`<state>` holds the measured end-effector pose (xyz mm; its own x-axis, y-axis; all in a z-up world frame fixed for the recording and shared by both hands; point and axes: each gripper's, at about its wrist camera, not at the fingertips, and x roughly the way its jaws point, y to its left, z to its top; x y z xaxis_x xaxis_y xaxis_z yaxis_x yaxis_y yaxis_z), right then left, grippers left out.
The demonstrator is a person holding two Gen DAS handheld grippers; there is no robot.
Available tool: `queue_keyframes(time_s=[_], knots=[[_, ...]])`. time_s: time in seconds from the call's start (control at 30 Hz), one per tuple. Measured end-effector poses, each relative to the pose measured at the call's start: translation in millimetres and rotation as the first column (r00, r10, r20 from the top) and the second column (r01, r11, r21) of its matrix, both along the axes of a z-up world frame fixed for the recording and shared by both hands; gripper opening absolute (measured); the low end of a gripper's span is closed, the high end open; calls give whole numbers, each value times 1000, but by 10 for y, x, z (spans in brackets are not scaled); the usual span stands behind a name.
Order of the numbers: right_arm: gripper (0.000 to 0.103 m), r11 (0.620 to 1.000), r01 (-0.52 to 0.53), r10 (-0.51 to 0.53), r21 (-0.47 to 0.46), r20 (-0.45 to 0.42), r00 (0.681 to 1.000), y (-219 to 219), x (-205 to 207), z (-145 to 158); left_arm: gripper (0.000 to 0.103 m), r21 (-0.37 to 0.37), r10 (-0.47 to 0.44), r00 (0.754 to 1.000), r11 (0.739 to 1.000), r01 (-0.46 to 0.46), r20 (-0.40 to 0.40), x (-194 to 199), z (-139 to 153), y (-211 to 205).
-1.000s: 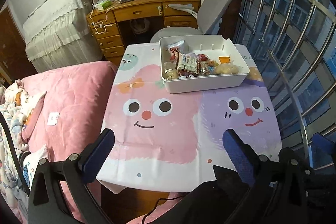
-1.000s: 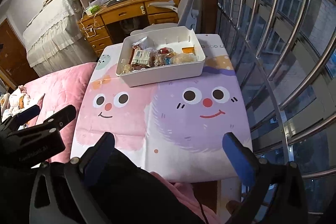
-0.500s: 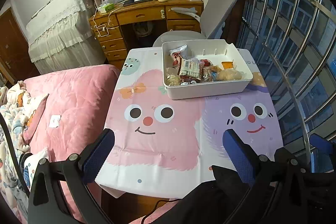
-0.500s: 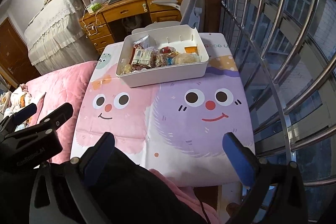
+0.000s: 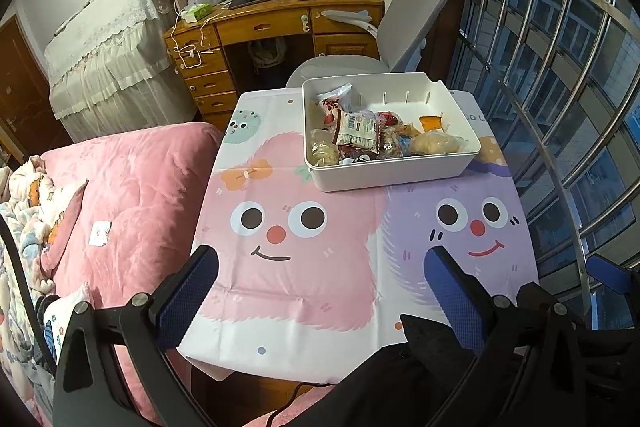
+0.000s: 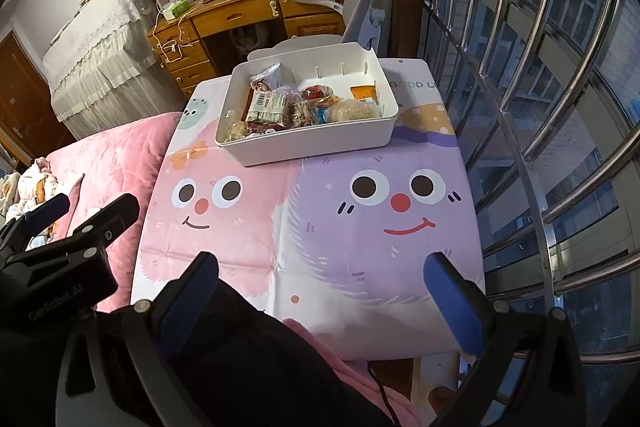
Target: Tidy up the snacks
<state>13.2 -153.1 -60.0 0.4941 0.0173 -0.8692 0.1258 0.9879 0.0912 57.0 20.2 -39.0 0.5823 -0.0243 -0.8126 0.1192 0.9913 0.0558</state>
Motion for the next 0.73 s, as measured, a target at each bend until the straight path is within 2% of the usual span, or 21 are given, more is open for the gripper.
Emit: queue_keyframes(time_s=[0.73], knots=[[103, 1000, -2, 2, 4, -25, 1000, -26, 63, -46, 102, 3, -6, 1000, 1000, 6, -13, 51, -81, -20]])
